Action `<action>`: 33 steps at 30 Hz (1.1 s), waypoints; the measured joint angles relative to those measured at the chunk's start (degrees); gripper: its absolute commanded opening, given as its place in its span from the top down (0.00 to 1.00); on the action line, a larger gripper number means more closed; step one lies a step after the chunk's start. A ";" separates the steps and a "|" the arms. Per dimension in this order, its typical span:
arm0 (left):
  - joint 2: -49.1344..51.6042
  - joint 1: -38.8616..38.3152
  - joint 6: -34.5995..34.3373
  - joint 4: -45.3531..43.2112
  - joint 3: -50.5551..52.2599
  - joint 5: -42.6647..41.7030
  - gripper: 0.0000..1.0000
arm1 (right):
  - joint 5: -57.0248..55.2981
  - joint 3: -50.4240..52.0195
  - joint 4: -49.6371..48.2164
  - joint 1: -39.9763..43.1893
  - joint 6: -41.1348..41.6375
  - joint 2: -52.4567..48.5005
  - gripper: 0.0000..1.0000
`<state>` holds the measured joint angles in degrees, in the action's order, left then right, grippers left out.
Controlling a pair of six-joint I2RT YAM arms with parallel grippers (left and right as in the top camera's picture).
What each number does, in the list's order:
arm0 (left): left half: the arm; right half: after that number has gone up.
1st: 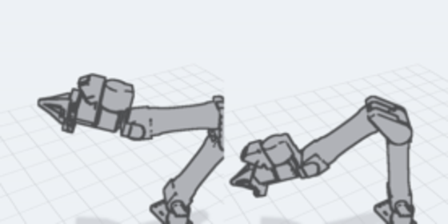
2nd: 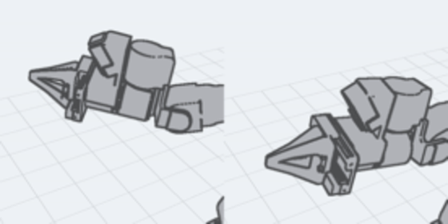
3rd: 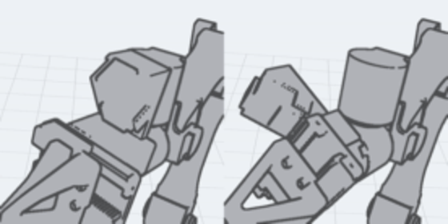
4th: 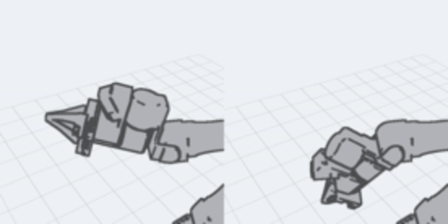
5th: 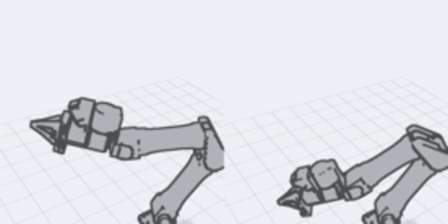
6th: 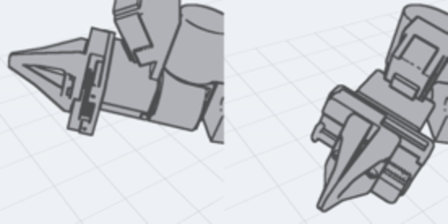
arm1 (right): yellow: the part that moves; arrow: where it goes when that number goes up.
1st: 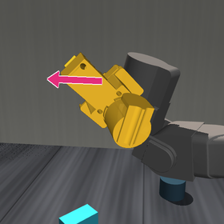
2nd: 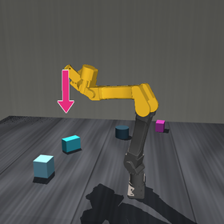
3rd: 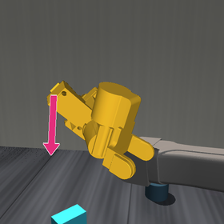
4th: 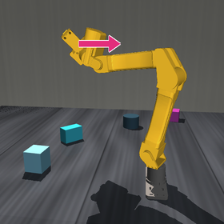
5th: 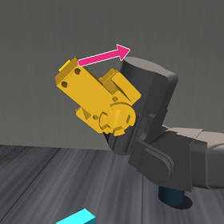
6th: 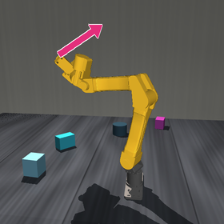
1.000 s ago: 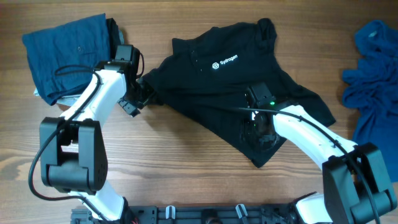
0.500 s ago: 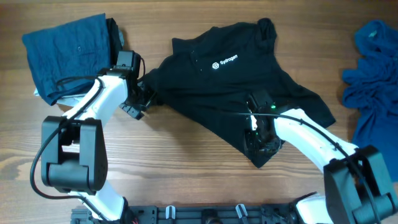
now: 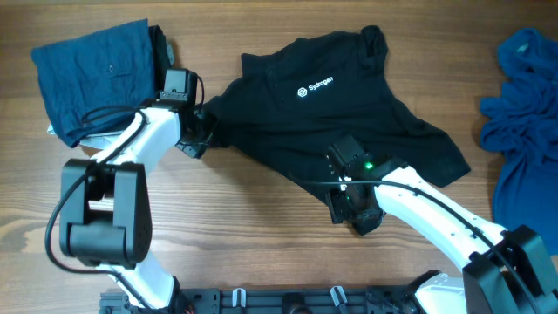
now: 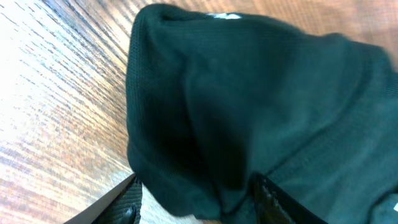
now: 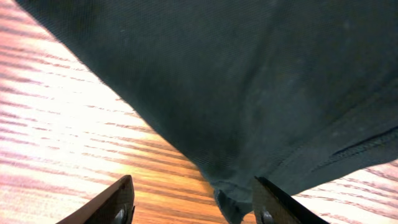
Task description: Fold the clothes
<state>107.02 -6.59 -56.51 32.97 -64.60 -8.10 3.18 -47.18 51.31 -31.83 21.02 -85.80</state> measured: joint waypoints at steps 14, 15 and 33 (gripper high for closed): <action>1.57 0.00 -0.81 -0.90 -0.33 -0.20 0.61 | -0.96 0.24 -0.46 0.00 1.25 0.00 0.33; 1.57 0.00 -0.81 -0.90 -0.33 -0.20 0.61 | -1.11 0.24 -0.33 -0.02 1.31 0.00 0.33; 1.57 0.02 -0.79 -0.63 -0.39 -0.37 0.59 | -0.31 3.50 -1.46 0.00 19.39 0.00 0.29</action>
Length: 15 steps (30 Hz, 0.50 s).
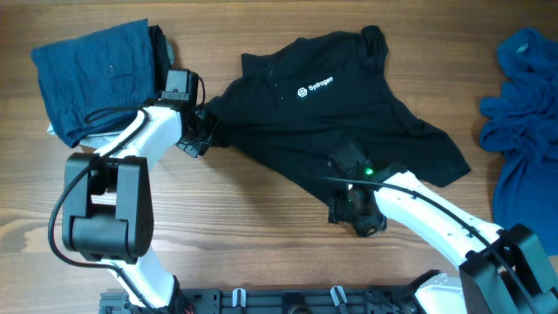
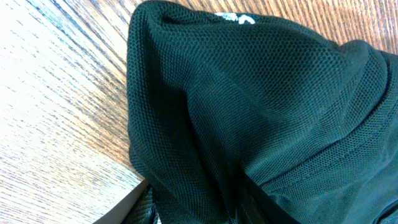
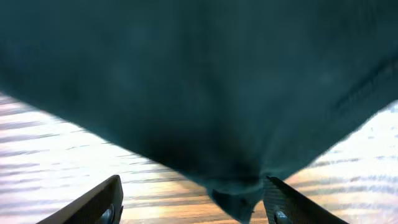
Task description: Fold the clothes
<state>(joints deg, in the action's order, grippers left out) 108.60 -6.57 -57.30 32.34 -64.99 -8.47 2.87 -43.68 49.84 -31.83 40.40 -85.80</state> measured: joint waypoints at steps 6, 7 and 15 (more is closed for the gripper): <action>0.00 0.00 0.17 -0.02 0.00 -0.02 0.58 | -0.63 1.99 -2.23 0.00 3.54 0.00 0.28; 0.00 0.00 0.20 -0.02 -0.02 -0.02 0.56 | -0.59 2.01 -3.80 0.00 1.70 0.00 0.28; 0.00 0.00 0.44 -0.02 -0.13 -0.33 0.51 | 4.94 2.03 -11.28 0.00 -23.28 0.00 0.21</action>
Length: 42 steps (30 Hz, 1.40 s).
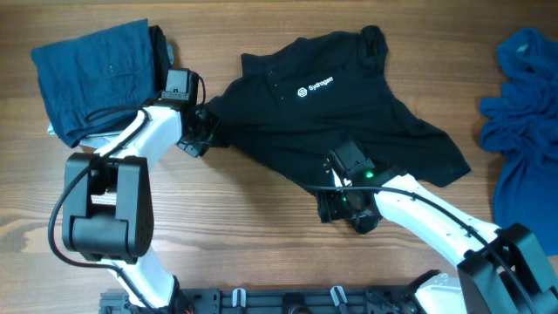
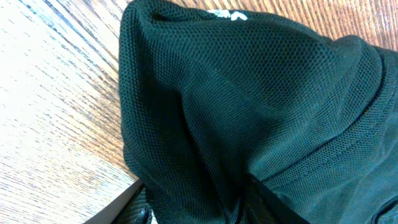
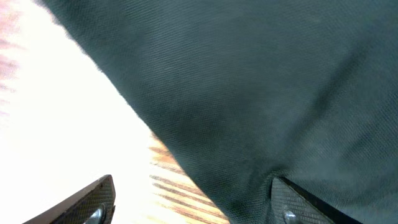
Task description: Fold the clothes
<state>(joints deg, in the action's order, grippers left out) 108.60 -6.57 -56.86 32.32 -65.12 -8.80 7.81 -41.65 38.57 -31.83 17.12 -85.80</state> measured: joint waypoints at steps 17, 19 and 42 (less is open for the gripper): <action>0.00 -0.02 0.20 0.42 -0.13 -0.11 0.50 | -10.34 -10.08 20.09 0.00 -14.45 0.11 0.37; 0.00 -0.02 0.20 0.42 -0.13 -0.11 0.51 | -10.27 -8.63 19.12 0.00 -13.90 0.11 0.44; 0.00 -0.02 0.20 0.50 -0.13 -0.11 0.61 | -5.77 -2.43 6.45 0.28 -20.68 -5.40 0.95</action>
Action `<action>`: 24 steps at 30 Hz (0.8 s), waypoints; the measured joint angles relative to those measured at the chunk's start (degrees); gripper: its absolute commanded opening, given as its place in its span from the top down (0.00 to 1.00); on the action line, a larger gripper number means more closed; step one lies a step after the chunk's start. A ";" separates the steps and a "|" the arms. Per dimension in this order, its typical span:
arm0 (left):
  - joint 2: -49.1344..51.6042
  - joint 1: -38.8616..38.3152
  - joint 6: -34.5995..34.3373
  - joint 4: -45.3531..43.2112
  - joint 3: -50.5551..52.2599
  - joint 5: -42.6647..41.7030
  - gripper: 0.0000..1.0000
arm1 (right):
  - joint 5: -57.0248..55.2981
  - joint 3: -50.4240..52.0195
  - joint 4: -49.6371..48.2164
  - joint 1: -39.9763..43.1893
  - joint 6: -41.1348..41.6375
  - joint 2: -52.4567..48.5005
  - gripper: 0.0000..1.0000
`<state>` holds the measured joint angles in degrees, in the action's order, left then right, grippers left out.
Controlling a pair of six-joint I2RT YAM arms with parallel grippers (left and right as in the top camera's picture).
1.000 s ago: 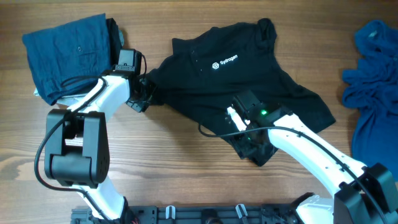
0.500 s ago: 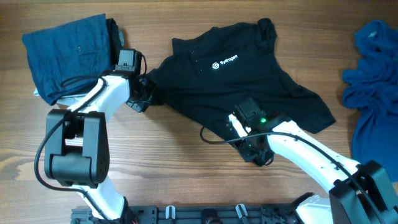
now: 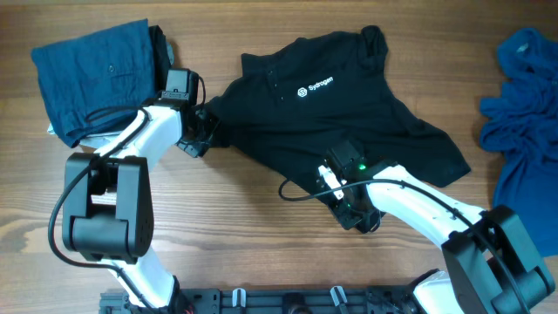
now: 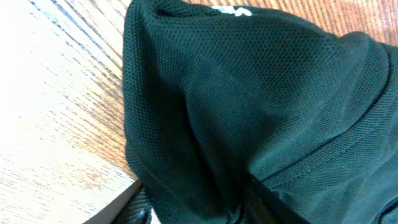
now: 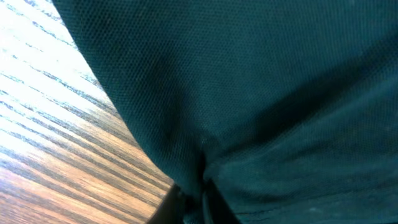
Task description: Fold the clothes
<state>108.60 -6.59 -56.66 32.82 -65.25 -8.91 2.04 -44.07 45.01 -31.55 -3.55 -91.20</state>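
Observation:
A black polo shirt (image 3: 340, 109) with a white chest logo lies crumpled across the middle of the wooden table (image 3: 235, 235). My left gripper (image 3: 199, 133) is at the shirt's left sleeve end. In the left wrist view the left gripper (image 4: 196, 208) has a thick bunch of black mesh cloth (image 4: 249, 106) pinched between its fingers. My right gripper (image 3: 338, 196) is at the shirt's near hem. In the right wrist view the right gripper (image 5: 194, 208) has its fingers close together, shut on a fold of the hem (image 5: 261, 93).
A folded dark blue garment (image 3: 96, 74) lies at the far left, just behind the left arm. A heap of bright blue clothes (image 3: 523, 113) fills the right edge. A loose black cable (image 3: 296, 194) loops on the wood beside the right gripper.
My right gripper, which stood open with the hem between its fingers, is now shut on that hem. The left gripper and the shirt lie as before.
At first both grippers stood at the shirt, the left at the sleeve and the right open over the near hem. The left fingers then sat tighter on the sleeve cloth. The right stayed open and shifted a little along the hem, and now grips it.

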 measured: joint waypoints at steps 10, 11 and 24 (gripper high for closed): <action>0.52 0.00 0.37 -0.33 0.07 0.00 0.96 | -0.13 -0.07 -0.07 -0.02 0.00 -0.09 0.96; 0.72 0.00 0.57 -0.31 0.07 -0.02 0.96 | -0.13 -0.07 -0.07 -0.02 0.02 -0.09 0.96; -12.41 -2.01 17.90 5.38 -8.72 -3.65 0.96 | -3.87 -15.54 11.41 -0.02 5.03 -1.42 0.96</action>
<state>96.18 -8.60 -38.76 38.20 -73.97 -12.56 -1.83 -59.61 56.42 -31.57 1.48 -92.62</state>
